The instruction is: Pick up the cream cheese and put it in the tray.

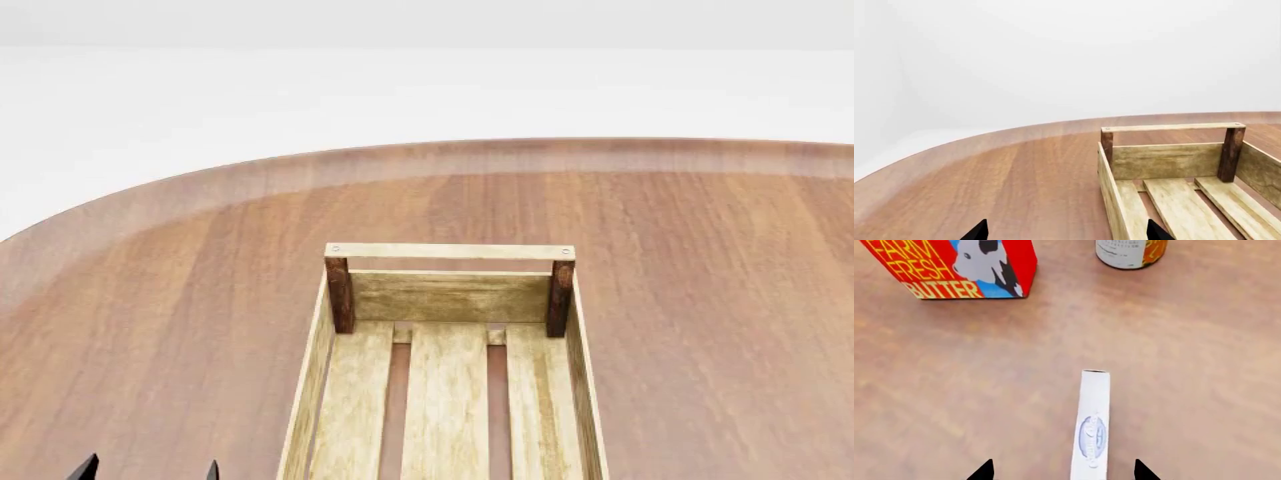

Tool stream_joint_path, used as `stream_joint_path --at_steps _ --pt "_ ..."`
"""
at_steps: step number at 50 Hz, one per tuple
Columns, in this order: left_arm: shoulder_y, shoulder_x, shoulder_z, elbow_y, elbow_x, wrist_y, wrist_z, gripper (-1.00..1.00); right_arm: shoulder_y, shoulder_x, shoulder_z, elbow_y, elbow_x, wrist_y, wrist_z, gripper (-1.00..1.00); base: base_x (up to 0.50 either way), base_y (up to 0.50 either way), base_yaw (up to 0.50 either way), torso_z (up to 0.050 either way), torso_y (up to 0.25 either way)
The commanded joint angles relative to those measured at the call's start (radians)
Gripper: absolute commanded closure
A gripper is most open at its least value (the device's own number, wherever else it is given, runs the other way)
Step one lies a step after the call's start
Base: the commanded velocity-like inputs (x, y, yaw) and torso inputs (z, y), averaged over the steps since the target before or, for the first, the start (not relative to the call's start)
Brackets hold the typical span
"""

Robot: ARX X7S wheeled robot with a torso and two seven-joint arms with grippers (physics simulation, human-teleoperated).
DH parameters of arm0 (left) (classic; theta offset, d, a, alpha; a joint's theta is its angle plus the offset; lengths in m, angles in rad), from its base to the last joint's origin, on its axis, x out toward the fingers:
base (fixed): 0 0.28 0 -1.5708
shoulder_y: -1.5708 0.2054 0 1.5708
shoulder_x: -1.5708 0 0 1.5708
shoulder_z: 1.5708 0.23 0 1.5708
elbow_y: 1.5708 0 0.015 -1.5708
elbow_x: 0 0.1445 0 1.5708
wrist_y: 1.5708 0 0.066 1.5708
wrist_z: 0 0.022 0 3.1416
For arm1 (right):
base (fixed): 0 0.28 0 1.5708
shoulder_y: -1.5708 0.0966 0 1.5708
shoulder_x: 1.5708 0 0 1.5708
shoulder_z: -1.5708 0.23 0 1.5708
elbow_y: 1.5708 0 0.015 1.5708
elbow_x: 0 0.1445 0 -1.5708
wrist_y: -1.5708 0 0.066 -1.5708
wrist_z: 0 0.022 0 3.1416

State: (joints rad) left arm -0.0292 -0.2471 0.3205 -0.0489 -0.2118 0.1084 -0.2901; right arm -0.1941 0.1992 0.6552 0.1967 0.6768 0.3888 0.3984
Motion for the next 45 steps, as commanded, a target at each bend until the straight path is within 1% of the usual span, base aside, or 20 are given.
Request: stream_joint_path --at_steps 1,13,25,26,40,45 --pt "0.0 -0.003 0.005 0.0 -0.002 0.002 -0.004 -1.0 0.017 0.005 -0.005 0.064 -0.009 -0.026 -0.02 -1.0 0.0 0.0 0.0 0.0 0.0" --pt "-0.002 -0.006 0.009 -0.002 -0.006 0.002 -0.007 -1.0 0.034 0.013 -0.005 0.141 -0.019 -0.054 -0.038 -1.0 0.0 0.0 0.0 0.0 0.0" --pt "-0.003 -0.009 0.014 -0.003 -0.008 0.004 -0.011 -1.0 0.035 0.015 -0.013 0.15 -0.028 -0.062 -0.035 -1.0 0.0 0.0 0.0 0.0 0.0" --pt "-0.003 -0.009 0.014 -0.003 -0.008 0.004 -0.011 -1.0 0.032 0.014 -0.015 0.141 -0.031 -0.062 -0.033 1.0 0.0 0.0 0.0 0.0 0.0" --pt "-0.005 -0.012 0.019 -0.006 -0.011 0.008 -0.015 -1.0 0.018 0.011 -0.022 0.098 -0.033 -0.058 -0.015 1.0 0.0 0.0 0.0 0.0 0.0" --pt "-0.005 -0.014 0.019 -0.004 -0.012 0.009 -0.018 -1.0 0.003 0.006 -0.028 0.034 -0.024 -0.036 0.005 1.0 0.0 0.0 0.0 0.0 0.0"
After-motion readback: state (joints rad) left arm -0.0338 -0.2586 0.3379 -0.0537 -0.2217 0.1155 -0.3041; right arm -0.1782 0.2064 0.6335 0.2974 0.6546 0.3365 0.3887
